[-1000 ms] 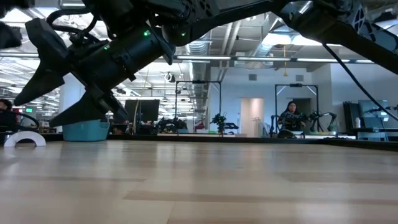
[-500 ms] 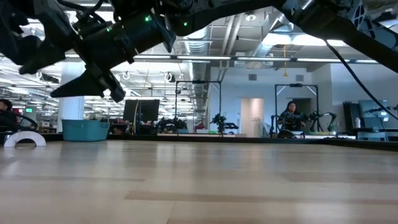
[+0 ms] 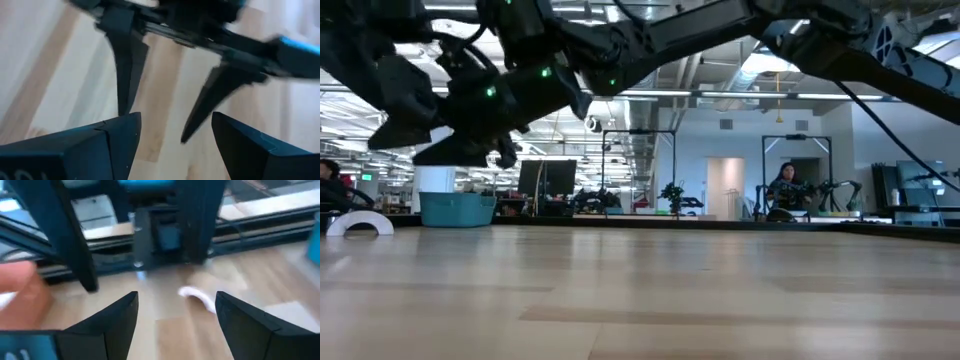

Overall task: Sort & place blocks by color
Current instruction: Put the brown block into the orange bin

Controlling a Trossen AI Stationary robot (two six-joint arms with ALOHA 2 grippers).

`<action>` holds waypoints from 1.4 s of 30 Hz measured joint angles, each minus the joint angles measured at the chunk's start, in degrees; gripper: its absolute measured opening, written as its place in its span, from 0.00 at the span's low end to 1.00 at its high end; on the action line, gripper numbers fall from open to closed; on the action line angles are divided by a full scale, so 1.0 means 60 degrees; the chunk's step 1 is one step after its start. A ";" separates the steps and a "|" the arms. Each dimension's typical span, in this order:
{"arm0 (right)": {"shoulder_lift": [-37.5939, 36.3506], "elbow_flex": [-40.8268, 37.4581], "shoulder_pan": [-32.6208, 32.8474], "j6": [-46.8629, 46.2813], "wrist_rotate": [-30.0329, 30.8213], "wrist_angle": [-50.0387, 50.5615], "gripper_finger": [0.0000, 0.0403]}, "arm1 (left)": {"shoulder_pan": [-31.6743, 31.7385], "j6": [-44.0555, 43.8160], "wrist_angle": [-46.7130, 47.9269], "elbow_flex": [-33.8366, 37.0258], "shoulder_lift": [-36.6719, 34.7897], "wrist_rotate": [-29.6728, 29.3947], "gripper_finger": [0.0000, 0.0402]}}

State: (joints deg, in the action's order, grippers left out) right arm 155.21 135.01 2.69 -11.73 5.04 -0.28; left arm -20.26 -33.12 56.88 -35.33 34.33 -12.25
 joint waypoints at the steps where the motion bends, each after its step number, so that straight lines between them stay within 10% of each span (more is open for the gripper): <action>1: 0.0046 0.0012 -0.0054 0.0141 0.0046 -0.0060 0.71 | 0.0116 -0.0278 0.0103 0.0000 0.0003 -0.0121 0.57; 13: 0.0418 -0.0013 -0.0444 0.0291 -0.0279 -0.0702 0.71 | 0.1247 -0.1950 -0.0059 -0.0001 0.0014 -0.0817 0.57; 29: 0.0392 -0.0006 -0.0799 0.0172 -0.1047 0.0363 0.71 | 0.5129 0.0381 -0.1633 -0.0427 0.1295 0.2129 0.57; 42: 0.0400 0.0015 -0.1095 -0.0310 -0.1060 -0.1019 0.71 | 0.6086 0.2939 -0.0426 -0.2178 0.1696 0.1142 0.57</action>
State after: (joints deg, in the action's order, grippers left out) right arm 157.61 135.10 -3.88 -13.59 -1.32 -6.39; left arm 16.26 -15.49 54.32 -48.40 44.50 -5.39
